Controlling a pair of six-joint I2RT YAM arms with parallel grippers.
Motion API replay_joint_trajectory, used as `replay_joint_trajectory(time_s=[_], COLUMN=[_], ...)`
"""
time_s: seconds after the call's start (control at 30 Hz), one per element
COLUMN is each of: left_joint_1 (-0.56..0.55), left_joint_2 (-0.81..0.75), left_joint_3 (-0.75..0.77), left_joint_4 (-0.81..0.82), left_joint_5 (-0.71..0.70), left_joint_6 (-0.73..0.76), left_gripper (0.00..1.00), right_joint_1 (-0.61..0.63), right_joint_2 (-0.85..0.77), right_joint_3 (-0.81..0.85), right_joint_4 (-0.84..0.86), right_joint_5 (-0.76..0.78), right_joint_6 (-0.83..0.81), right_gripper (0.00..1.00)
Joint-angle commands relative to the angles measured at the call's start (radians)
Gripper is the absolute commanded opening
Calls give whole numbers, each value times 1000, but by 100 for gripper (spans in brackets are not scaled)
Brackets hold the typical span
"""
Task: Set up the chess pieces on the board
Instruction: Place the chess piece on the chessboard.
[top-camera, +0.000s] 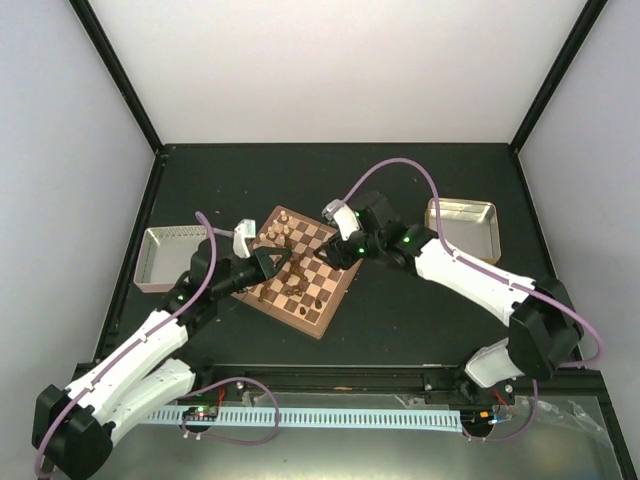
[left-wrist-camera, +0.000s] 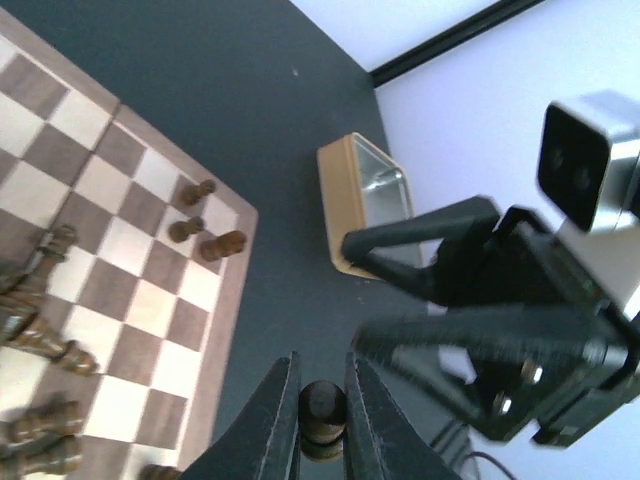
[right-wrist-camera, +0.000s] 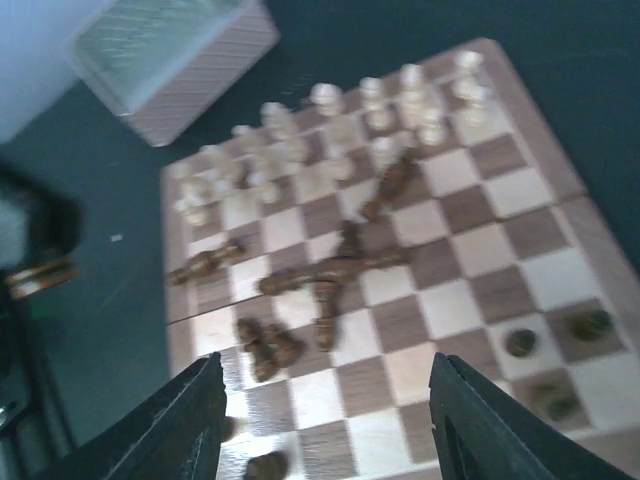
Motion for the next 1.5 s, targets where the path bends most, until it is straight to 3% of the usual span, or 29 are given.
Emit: replay_joint_trajectory(time_s=[0.0,0.43,0.73,0.93,1.13,1.2,1.33,1.47], left_joint_1=[9,8,9,9,9,11,21,51], left_joint_2=[12,58,96,99,98,91,54,26], left_joint_3=[82,117,111,107,109,112,112,140], left_joint_4=[60,51,80,86,90,73,51,-16], left_joint_5=[104,171,212,220,245,241,216,244], left_joint_6=[-109,-165,-184,-189,-180,-166,-126,-25], left_gripper=[11,11,11,11,13,17,46,63], right_joint_1=[35,72,83,86,85,86,85,86], right_joint_2=[-76,-90,-25,-9,-17,-24,-43,-67], right_joint_3=[-79,-87,-26,-13,-15,-21,-37,-52], right_joint_4=[217,282,235,221,223,221,188,179], right_joint_5=[-223,-289,-269,-248,-213,-206,-210,-234], right_joint_6=[-78,-124,-127,-125,-133,-146,-202,-243], right_gripper=[58,55,38,18,6,6,5,6])
